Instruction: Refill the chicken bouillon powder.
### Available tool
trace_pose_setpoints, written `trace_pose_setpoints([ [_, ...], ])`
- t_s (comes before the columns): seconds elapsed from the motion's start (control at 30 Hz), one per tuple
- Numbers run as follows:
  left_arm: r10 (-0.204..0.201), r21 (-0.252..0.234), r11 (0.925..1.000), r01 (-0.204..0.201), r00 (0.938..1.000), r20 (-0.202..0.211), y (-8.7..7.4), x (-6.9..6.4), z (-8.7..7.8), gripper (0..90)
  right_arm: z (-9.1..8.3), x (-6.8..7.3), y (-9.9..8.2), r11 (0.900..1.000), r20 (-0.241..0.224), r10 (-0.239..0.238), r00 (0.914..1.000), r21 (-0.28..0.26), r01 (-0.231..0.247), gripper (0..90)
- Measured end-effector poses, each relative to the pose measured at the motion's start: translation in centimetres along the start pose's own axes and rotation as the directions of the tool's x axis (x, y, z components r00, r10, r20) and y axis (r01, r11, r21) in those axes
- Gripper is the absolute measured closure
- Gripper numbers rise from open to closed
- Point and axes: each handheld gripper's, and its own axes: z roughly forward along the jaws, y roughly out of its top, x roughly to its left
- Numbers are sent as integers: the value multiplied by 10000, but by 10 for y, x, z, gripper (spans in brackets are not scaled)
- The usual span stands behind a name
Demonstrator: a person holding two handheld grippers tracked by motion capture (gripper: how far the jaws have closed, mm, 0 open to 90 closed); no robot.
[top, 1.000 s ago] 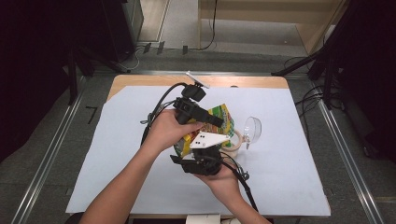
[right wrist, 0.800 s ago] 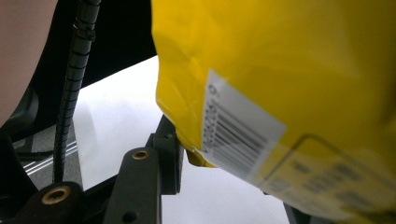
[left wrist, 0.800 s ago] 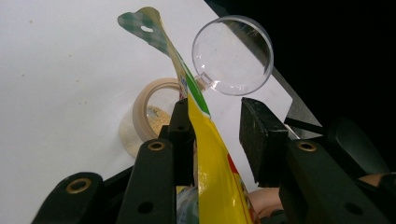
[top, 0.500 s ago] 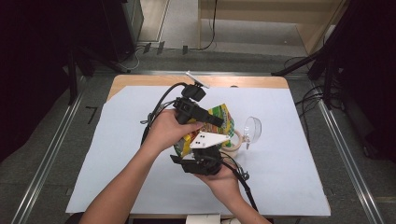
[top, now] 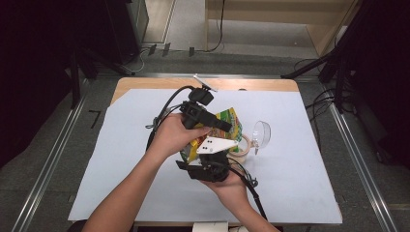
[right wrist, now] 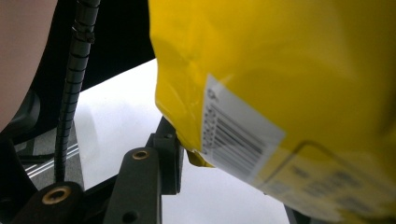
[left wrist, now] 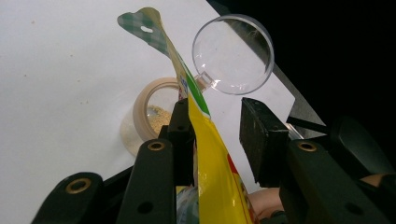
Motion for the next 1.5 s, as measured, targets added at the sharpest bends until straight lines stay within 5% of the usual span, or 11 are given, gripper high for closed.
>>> trace_pose_setpoints([
  [0.33,345,3,9994,-345,9992,-180,-1,-6,1,664,0,0,-2,9998,-14,-48,10000,-174,48,617],
  [0.97,-281,-99,9995,284,9991,321,3,7,-1,672,-1,-2,3,10000,-12,10,10000,83,-10,611],
  [1.37,-360,-148,9992,366,9987,364,2,10,-2,675,-2,-3,3,9998,1,-108,9999,145,108,609],
  [1.5,-81,-144,9999,83,9999,90,1,2,0,668,-2,-4,2,9999,-9,-45,10000,140,45,613],
])
